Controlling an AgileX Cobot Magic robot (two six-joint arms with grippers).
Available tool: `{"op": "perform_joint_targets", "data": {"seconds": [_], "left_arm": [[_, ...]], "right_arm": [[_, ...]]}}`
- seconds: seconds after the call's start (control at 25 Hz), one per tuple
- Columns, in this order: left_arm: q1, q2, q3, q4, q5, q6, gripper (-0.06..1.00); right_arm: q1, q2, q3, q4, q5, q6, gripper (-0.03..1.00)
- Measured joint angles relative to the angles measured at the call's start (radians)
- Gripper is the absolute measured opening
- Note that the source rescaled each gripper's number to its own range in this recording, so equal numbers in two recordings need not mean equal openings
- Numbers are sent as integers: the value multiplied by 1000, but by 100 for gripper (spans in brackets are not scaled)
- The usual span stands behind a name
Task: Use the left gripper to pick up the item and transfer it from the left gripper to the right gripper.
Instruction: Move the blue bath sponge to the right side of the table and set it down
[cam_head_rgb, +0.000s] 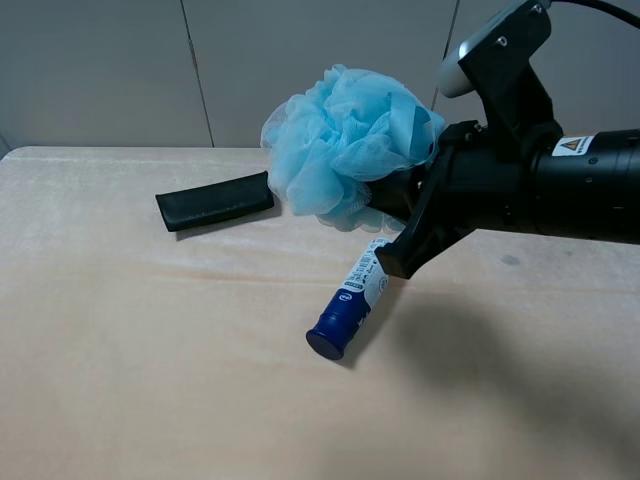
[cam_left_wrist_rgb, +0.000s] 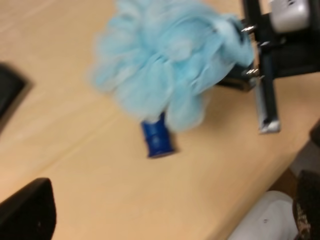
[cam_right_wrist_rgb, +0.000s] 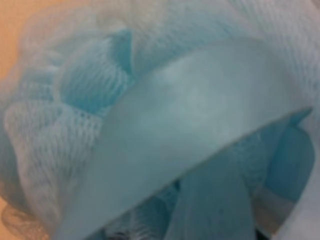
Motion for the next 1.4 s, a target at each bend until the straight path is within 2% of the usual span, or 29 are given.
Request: {"op": "perform_joint_targets", "data": {"seconds": [0.16, 0.32, 0.8, 1.08, 1.4], "left_arm": [[0, -99, -1, 91, 8, -42, 100], [0, -197, 53, 112, 8, -46, 100], [0, -497, 534, 126, 2, -27, 99], [0, -666, 760, 126, -148, -22, 99], [0, -763, 918, 127, -240, -21, 98]], "right_arm": [[0, 0, 0, -1, 1, 23, 8], [0, 0, 0, -1, 2, 26, 8], [0, 0, 0, -1, 2, 35, 7], [0, 0, 0, -1, 2, 41, 5], [0, 0, 0, -1, 2, 42, 5]]}}
